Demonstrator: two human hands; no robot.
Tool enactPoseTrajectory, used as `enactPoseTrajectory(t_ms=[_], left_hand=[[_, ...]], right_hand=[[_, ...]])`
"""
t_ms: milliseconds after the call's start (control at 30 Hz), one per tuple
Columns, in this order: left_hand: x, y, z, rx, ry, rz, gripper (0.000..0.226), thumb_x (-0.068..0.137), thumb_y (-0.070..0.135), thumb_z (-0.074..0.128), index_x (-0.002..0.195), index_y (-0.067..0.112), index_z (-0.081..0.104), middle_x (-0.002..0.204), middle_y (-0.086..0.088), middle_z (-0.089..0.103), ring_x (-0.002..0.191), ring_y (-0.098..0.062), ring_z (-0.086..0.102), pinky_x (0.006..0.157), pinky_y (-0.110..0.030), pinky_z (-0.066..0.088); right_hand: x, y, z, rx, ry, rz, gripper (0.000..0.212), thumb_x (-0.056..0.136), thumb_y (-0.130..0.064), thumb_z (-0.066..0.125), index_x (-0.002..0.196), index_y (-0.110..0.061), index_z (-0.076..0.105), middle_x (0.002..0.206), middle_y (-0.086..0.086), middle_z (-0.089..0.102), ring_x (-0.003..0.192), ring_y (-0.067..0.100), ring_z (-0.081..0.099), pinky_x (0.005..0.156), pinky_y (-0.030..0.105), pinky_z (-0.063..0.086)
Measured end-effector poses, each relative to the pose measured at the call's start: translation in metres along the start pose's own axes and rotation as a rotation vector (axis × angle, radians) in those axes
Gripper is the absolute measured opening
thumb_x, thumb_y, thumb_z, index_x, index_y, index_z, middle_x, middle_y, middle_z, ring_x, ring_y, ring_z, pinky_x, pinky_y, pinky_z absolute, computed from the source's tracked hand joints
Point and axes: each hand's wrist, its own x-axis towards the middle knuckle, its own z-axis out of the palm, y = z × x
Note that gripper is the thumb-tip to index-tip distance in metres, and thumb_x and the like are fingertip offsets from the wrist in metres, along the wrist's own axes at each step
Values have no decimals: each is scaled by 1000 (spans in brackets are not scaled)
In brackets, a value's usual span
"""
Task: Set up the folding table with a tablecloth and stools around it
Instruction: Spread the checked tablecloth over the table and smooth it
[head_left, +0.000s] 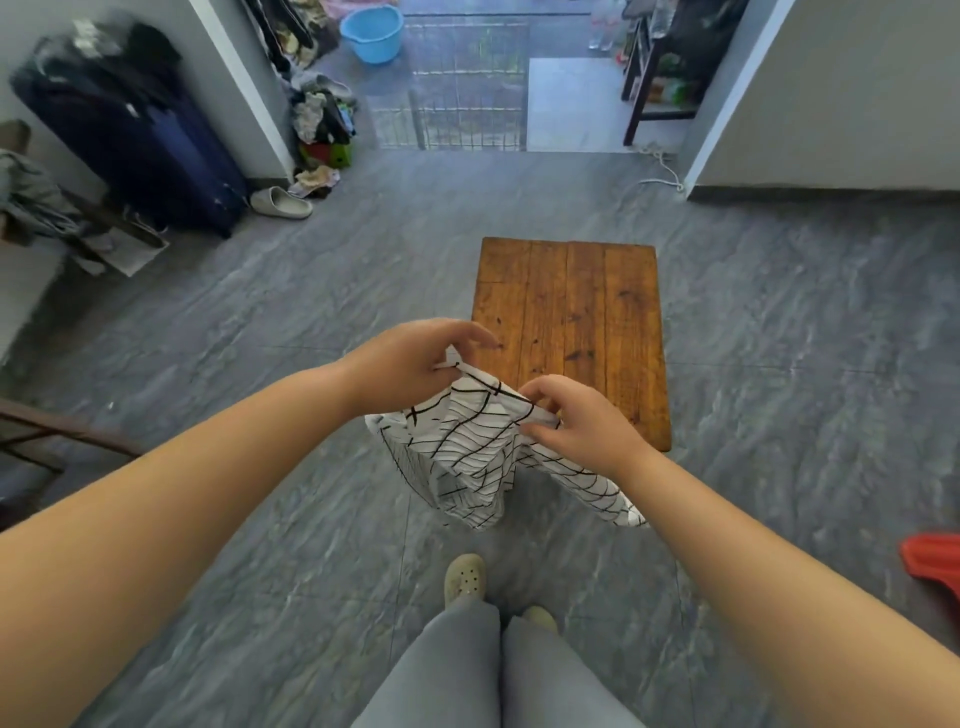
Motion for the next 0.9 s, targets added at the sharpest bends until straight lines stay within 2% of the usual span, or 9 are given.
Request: enactPoseTrajectory(t_ms=[67, 133, 233, 333, 467, 567, 667, 767, 900], left_hand=[[-1, -3, -4, 33, -13, -6, 40, 91, 10, 53, 124, 33, 54, 101, 21, 56, 79, 13, 50, 67, -7, 36], [-3, -5, -7, 50, -40, -8, 39, 91, 12, 53, 123, 34, 55, 99, 23, 55, 81, 12, 50, 68, -7, 36], [-6, -7, -10, 60, -46, 8, 37, 91, 11, 52, 121, 32, 58, 96, 25, 54, 81, 11, 50, 67, -5, 35], [-9, -9, -19, 67, -28, 14, 36, 91, 10, 53, 116, 34, 61, 94, 26, 54, 79, 12, 50, 66, -5, 35], [-12, -12, -32, 91, 7, 17, 35, 91, 10, 55, 113, 36, 62, 93, 27, 54, 77, 4, 53, 66, -10, 37], [-13, -14, -37, 100, 8, 30, 36, 90, 10, 55, 112, 37, 62, 93, 27, 54, 76, 2, 53, 66, -11, 37], [-12, -20, -41, 111, 3, 39, 36, 90, 9, 55, 111, 38, 62, 93, 26, 55, 74, 2, 52, 65, -13, 36], [-11, -26, -44, 96, 11, 38, 37, 90, 8, 56, 109, 39, 61, 93, 24, 57, 74, 0, 53, 65, -12, 36], [-11, -33, -52, 59, 26, 20, 38, 89, 6, 56, 104, 41, 61, 94, 21, 59, 77, -4, 55, 66, -13, 37]], right_hand=[[-2, -3, 1, -44, 40, -12, 24, 83, -28, 71, 105, -28, 62, 97, -12, 59, 84, 3, 55, 71, 20, 45], [-5, -4, 1, -115, 44, -33, 13, 84, -31, 70, 86, -34, 58, 83, -15, 57, 78, 6, 53, 66, 23, 41], [-10, -3, 5, -255, 2, -72, 34, 80, -36, 73, 66, -34, 42, 64, -17, 46, 73, 11, 45, 63, 23, 34], [-18, 8, 6, -299, -45, -28, 37, 75, -39, 76, 66, -29, 41, 66, -16, 45, 78, 12, 45, 68, 27, 37], [-30, 29, 6, -301, -169, 160, 33, 79, -30, 72, 74, -39, 41, 76, -9, 55, 78, 13, 51, 64, 29, 42], [-35, 33, 8, -287, -136, 184, 24, 78, -24, 69, 73, -30, 46, 71, -8, 57, 72, 10, 54, 61, 34, 47], [-40, 34, 10, -261, -55, 208, 26, 78, -23, 72, 66, -26, 48, 68, -9, 55, 68, 8, 53, 59, 28, 42], [-46, 35, 11, -321, -22, 223, 17, 79, -26, 71, 71, -21, 57, 71, -11, 56, 75, 11, 53, 65, 28, 39], [-60, 42, 12, -436, -46, 322, 19, 80, -24, 69, 73, -20, 51, 74, -11, 53, 87, 17, 52, 82, 36, 39]])
